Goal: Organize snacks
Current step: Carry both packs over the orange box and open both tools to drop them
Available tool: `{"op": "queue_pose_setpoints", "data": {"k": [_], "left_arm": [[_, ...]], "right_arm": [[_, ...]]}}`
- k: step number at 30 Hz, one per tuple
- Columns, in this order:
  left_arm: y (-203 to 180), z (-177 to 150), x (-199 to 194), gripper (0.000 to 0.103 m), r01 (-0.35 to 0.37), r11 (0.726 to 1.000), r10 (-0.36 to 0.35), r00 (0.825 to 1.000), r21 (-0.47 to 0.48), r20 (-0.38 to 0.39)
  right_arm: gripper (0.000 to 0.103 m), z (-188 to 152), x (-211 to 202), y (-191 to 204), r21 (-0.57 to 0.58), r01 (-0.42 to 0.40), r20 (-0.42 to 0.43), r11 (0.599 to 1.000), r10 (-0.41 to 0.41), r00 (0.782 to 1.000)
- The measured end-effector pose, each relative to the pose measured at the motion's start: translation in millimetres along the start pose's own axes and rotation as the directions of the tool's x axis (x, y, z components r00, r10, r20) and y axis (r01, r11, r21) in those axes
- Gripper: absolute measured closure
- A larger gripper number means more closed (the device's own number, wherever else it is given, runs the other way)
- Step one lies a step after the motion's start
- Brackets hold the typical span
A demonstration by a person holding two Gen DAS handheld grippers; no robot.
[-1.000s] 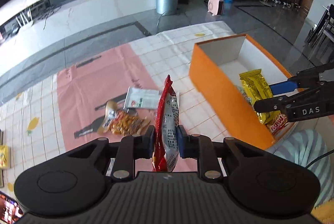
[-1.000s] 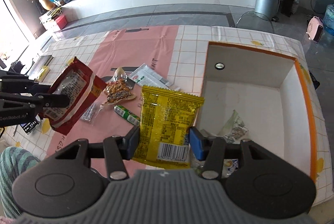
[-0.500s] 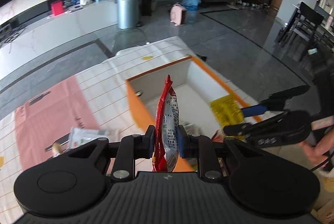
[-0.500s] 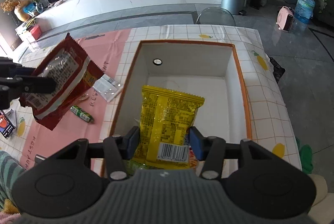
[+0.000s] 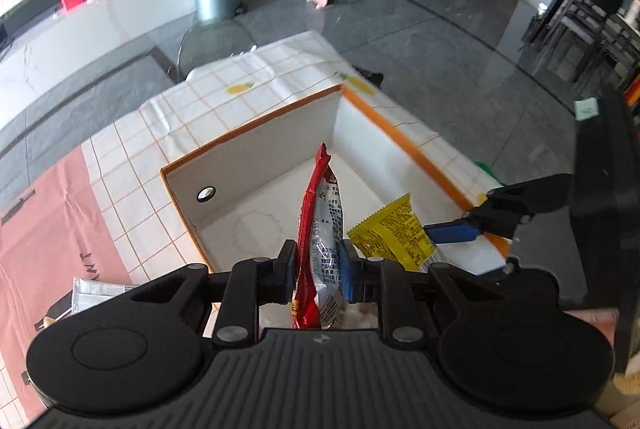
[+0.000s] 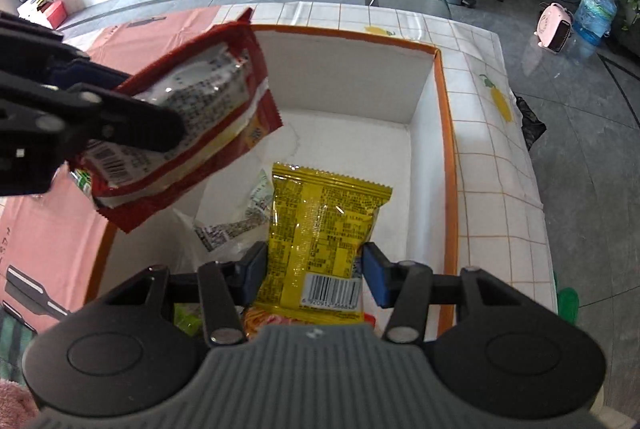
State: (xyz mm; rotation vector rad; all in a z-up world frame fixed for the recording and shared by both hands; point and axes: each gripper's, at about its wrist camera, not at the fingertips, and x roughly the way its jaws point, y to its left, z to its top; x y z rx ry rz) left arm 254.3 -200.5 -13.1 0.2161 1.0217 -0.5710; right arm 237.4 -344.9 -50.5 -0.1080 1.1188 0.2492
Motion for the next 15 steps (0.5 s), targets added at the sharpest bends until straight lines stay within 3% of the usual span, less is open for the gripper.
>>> {"op": "queue_pose_setpoints", "data": {"k": [4,15], "left_arm": [[9,7,23,0.079,-0.013,0.999,0.012,0.999,-0.033,-0.035],[13,3,55,0.079,-0.053,0.999,0.053,0.994,0.007,-0.093]], "right_arm": [[0.054,10,25,-2,-0.031,0.030,-0.032,0.999,-0.031,0.999],[0.054,17,64,2,-0.082,0.046,-0.102,0.996,-0.055,0.993]]}}
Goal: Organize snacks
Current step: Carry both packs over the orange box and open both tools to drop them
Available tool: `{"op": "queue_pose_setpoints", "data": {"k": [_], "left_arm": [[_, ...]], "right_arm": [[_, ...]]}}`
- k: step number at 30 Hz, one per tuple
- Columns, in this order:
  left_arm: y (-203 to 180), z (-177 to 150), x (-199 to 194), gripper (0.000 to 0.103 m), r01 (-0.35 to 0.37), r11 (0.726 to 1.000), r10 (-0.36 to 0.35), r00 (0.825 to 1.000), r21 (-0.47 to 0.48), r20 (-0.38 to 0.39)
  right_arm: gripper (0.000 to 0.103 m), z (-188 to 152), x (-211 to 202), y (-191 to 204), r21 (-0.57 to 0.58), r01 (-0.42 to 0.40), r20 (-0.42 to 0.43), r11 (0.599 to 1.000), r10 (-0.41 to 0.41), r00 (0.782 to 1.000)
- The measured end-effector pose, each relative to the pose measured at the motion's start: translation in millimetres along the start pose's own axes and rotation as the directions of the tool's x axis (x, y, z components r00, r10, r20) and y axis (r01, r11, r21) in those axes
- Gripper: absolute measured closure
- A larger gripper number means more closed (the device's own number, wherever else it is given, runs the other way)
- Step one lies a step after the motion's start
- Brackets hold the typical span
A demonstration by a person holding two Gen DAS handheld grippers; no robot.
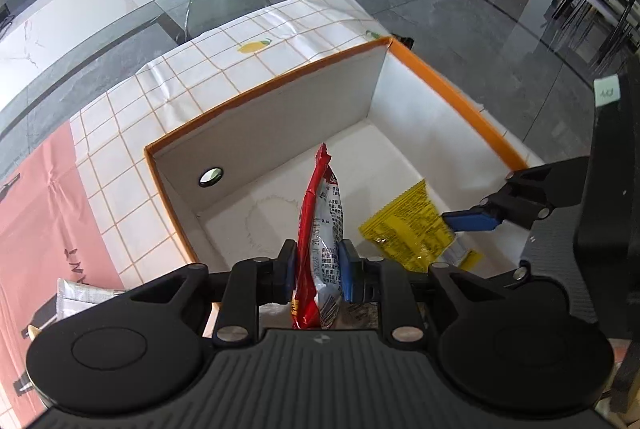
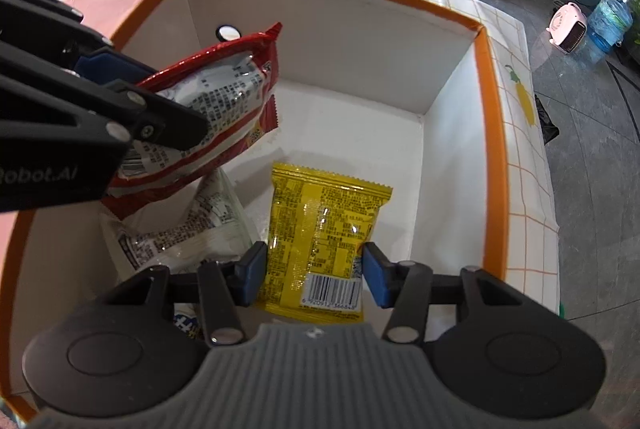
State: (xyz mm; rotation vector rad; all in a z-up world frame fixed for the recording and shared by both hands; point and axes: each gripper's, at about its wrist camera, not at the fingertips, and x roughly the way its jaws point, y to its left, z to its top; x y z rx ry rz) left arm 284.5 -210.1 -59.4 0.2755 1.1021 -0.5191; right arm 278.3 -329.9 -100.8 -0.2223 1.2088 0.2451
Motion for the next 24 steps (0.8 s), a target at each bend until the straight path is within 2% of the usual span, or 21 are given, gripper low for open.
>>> {"op": "queue_pose_setpoints", "data": {"k": [11,16,18,22,24], "left_arm": [[2,-1,-2,0.078,0.023,1.000,-0.023,1.000,0.007,0.003],[2,-2,-13,0.069,0.025,1.000,-0.025,0.999,0.005,0.026],[3,-4,-19,0.061,0.025,1.000,-0.025,0.999,0.003,0.038],[4,-9,-33,0.058,0.029,1.000,-0.029,0.998,-0.004,0.061],[4,-12,-42,0.058,0.032,0.999,-0.031,0.997,-0.008,0.072]], "right_arm": [[0.053,10,12,-1,0.006,0.029,-0.036,1.000,-0.028,0.999],[0.051,10,10,0,0.013,0.032,-0.039,0.999,-0.032,0.999],[0.048,11,9,0,0.022,0.027,-0.034,0.999,-0.026,0.999],[0.044,10,2,4,0.018,0.045,-0.018,0.999,-0.044,0.999],[0.038,8,-4,5,0.020,0.054,-0.004,0.998,-0.054,0.999]]}}
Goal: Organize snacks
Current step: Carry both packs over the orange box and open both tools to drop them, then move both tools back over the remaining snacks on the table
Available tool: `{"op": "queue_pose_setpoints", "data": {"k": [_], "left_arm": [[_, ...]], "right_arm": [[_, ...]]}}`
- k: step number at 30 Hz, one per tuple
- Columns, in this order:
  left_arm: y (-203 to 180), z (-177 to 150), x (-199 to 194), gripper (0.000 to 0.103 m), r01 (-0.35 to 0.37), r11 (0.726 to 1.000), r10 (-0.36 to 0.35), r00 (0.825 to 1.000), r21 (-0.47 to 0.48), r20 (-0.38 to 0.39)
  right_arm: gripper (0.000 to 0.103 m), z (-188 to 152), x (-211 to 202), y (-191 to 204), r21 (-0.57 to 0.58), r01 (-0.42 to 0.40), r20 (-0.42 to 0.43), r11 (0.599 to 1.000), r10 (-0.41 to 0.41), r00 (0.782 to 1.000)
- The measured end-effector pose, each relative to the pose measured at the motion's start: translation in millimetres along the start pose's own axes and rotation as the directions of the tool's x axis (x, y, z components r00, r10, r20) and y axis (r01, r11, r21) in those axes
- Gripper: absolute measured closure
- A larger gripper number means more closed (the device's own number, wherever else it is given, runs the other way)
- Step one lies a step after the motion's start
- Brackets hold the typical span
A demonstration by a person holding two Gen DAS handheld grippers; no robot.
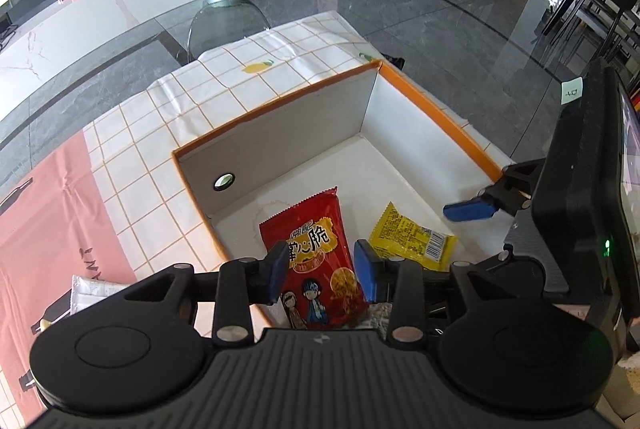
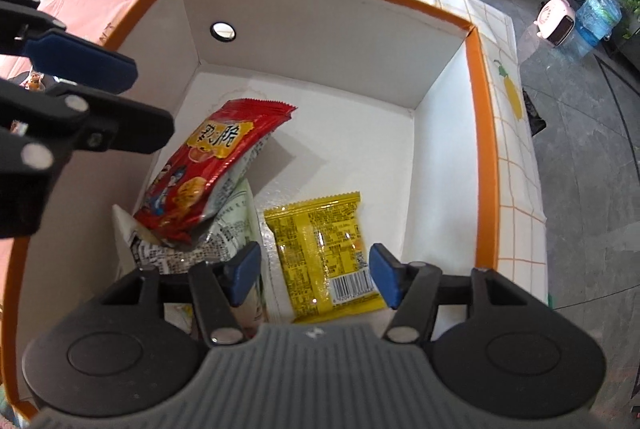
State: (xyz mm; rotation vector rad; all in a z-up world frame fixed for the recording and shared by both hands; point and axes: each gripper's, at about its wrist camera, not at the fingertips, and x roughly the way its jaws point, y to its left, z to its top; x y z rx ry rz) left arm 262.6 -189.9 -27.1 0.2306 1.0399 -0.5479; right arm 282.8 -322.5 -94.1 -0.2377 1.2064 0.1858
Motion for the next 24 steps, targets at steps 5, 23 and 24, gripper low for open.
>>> {"op": "queue_pose_setpoints", "data": {"k": [5,23,24], "left_arm": [[1,-9,-28,0.058,-0.005,0.999,0.007,0.999,-0.034,0.046],[15,-100,-143,0.048,-0.112,0.959,0.188,0.940,-0.262,0.284],[16,-106,-145,0.048,-0.124,0.957,0.200,0.937,-0.264,0.285]], "right_arm": [[0.037,-3,-24,1,0.022,-0.006,0.041,1.000,0.005,0.999],[0.031,-53,-140,67,0.070,-0.149,0.368,0.986,0.113,0.923],[0.031,-57,-143,75,0.063,-0.153,0.381,0.986,0.118,0.917]]}}
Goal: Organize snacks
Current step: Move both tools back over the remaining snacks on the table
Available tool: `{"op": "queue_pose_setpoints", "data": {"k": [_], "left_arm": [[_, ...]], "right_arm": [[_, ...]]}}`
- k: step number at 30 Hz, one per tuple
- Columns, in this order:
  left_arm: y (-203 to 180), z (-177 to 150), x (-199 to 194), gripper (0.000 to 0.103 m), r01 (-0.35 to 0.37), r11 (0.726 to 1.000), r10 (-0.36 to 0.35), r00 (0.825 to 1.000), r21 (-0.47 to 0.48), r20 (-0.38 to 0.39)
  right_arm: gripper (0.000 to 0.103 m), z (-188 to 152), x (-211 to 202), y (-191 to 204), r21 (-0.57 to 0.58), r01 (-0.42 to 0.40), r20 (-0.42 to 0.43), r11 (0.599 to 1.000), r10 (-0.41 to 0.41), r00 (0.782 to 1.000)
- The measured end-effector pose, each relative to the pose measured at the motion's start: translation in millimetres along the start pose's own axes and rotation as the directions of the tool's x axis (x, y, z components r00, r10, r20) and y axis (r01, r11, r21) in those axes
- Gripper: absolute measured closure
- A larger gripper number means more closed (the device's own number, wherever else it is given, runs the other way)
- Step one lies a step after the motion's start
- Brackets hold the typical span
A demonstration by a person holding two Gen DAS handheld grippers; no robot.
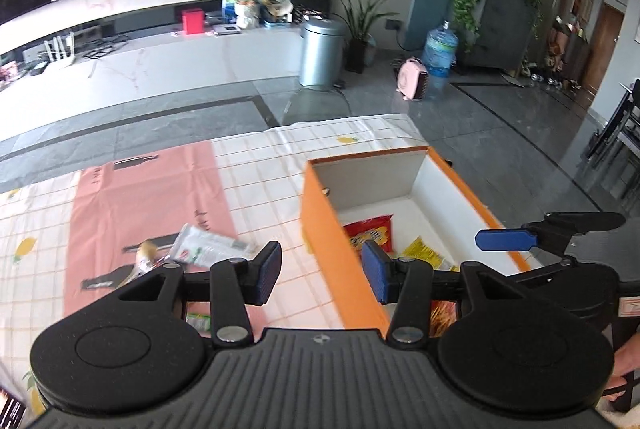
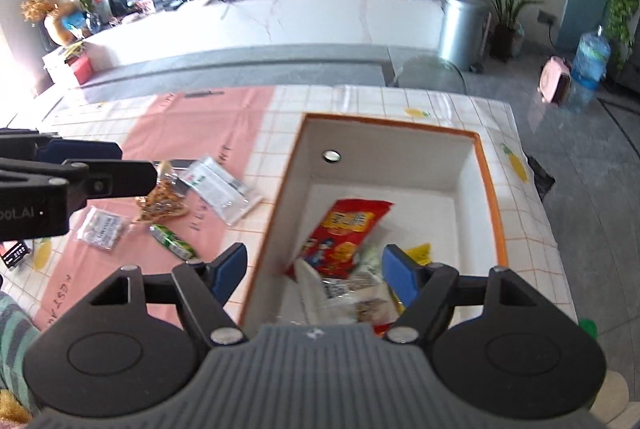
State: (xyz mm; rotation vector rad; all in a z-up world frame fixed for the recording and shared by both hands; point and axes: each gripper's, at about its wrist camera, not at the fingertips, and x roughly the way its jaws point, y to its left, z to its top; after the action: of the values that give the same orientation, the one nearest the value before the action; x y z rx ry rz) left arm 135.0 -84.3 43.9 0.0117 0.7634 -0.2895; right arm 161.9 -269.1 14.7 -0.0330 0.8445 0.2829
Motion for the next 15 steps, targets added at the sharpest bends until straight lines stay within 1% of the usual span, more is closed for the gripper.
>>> {"op": "queue_pose_setpoints", "data": {"k": [3,5,8,12,15], "left_arm": [[10,-15,-11,0.048,-0.052,0.999,0.052,0.999,-0.003,0.015],[20,-23,-19,0.047,-0.073,0.997,0.074,0.997,-0.026,0.022],[41,-36,-29,0.042,-0.096,0.992,0.100,0.994,-0.081,0.035],[64,-51,-35,0.042,-0.134,0.983,0.139,0.990,-0.123,0.034],[84,-63,-39,0.042,-0.154,0.975,0.160,0.987,-0.157,0.023]], "right_arm": [[0.031,-11,-10,23,0.009,-0.026,0.045,1.000,0.026,0.999],[0.031,-18,-14,38,0.015,-0.035,0.072,0.999,0.034,0.997],[0.031,-31,-20,63,0.010,-0.019,0.130,1.000,0.017,0.991],[0.031,-44,-18,92,0.019,0.012,0.183,1.000,-0.015,0.983],[0.031,-51,-13,107,0.034,0.017,0.197,0.999,-0.023,0.980]]}}
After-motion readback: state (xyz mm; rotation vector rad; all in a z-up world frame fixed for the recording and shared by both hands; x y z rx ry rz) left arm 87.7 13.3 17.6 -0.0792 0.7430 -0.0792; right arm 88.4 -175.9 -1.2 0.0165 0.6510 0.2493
